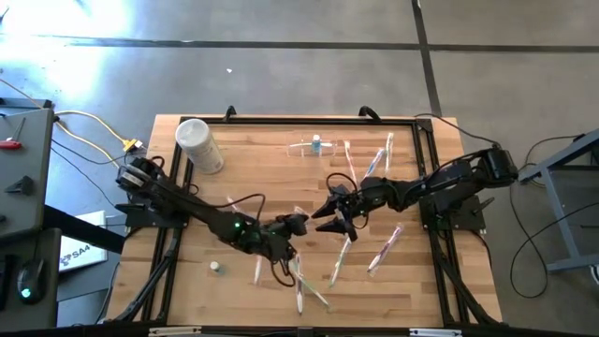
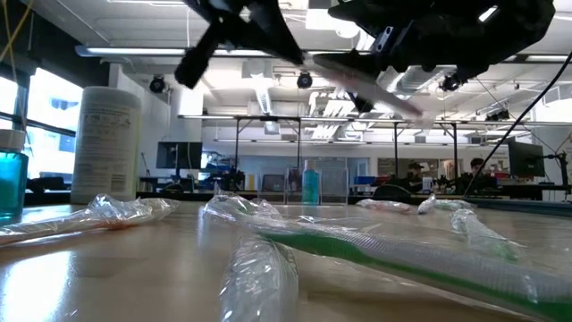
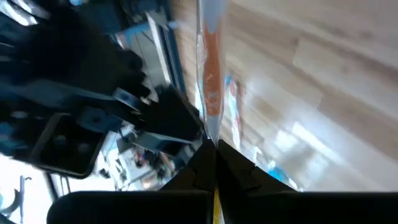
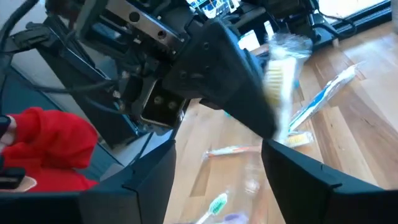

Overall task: Pick & Place toothbrushing station
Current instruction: Put the middle orange toothbrush into the transparent organizer

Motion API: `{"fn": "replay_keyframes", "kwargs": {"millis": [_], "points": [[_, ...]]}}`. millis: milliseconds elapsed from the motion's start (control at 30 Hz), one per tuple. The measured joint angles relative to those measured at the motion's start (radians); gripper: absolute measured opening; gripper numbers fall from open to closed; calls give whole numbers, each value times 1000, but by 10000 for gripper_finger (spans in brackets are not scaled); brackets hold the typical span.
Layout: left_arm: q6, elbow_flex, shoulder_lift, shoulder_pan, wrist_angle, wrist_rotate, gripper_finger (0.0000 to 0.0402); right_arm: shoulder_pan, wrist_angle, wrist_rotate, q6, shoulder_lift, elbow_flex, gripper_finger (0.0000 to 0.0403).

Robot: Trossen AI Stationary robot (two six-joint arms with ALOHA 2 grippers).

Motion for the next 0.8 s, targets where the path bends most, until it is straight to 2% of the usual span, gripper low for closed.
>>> {"fn": "replay_keyframes", "kwargs": {"millis": [200,367,500,667,800], "points": [[13,42,18,9,2,-1,0,0,-21,0,-2,-4,0,231],[23,42,19,7,-6,-11,0,1,-53,52,-11,-3,2,231],[-25,43,19,-5,-38,-12,0,-6,-62,-12,-15,-9,2,231],[-66,45,17,-16,-57,-39,0,-9,-84,-33,-3,-34,0,231],[-58,45,17,-29,-65,-46,0,-14,-83,-127,7,-68,-1,231]]}}
